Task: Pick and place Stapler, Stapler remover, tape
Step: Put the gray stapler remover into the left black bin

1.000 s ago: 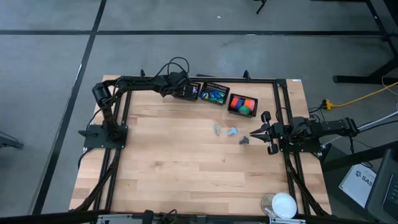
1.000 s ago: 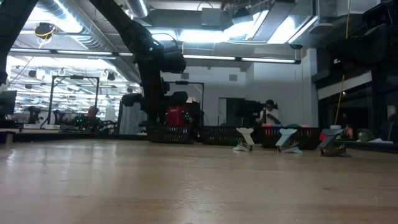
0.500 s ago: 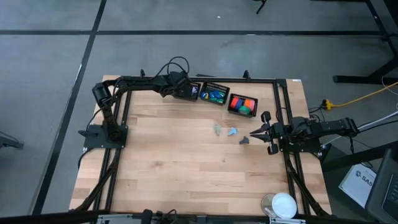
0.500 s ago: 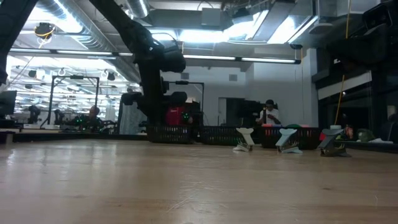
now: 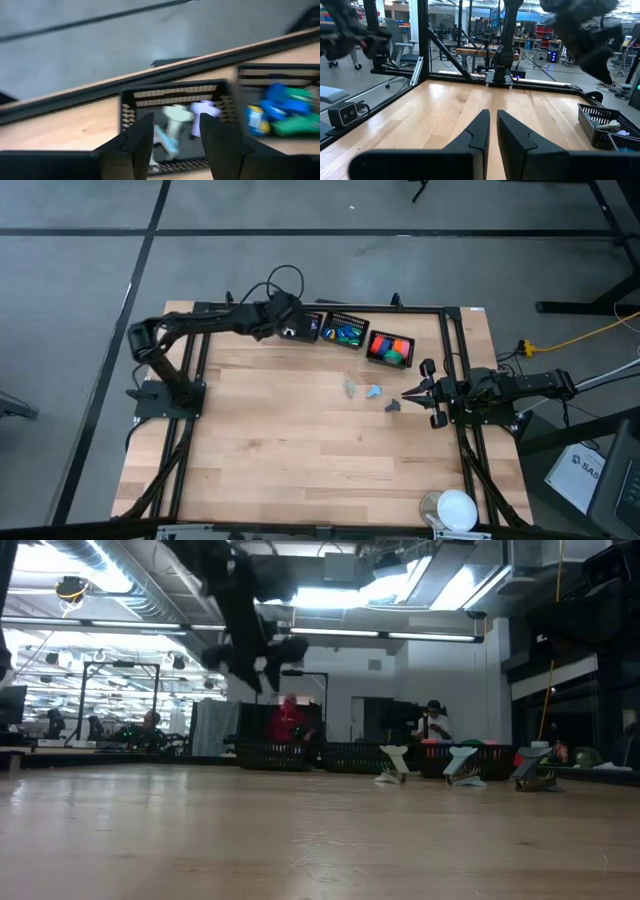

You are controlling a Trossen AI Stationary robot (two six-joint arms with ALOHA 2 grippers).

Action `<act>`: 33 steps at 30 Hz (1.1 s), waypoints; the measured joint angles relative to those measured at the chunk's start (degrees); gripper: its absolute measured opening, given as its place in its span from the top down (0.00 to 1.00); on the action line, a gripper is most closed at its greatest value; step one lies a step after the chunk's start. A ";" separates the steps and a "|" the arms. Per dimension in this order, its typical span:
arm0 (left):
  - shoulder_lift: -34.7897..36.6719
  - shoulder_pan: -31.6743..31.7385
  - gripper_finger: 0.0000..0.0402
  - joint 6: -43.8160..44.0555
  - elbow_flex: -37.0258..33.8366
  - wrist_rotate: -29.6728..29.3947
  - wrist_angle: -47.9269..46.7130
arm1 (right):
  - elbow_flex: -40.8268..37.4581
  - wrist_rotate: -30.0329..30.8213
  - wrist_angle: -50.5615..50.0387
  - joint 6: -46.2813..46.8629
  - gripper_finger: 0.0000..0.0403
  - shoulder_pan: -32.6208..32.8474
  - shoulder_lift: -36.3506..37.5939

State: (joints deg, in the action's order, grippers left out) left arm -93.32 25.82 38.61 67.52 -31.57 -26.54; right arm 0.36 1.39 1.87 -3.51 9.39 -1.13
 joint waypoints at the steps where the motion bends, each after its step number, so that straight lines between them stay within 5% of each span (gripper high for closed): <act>1: 0.90 -1.07 0.61 -0.65 0.00 -0.31 0.12 | -0.02 0.00 -0.02 0.02 0.90 0.02 0.00; 12: 7.76 -15.82 0.63 -10.60 0.01 -3.74 2.80 | -0.02 0.00 0.00 0.00 0.90 0.00 0.00; 23: 10.69 -26.44 0.63 -24.63 -1.62 0.35 6.67 | -0.02 0.00 -0.01 0.02 0.90 0.01 0.00; 33: 10.83 -30.27 0.67 -37.15 -14.80 19.03 22.08 | 0.00 0.00 -0.02 0.02 0.90 0.02 0.02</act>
State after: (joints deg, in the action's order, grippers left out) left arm -82.48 -4.46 1.46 52.72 -12.54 -4.46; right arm 0.36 1.39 1.85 -3.49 9.41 -1.11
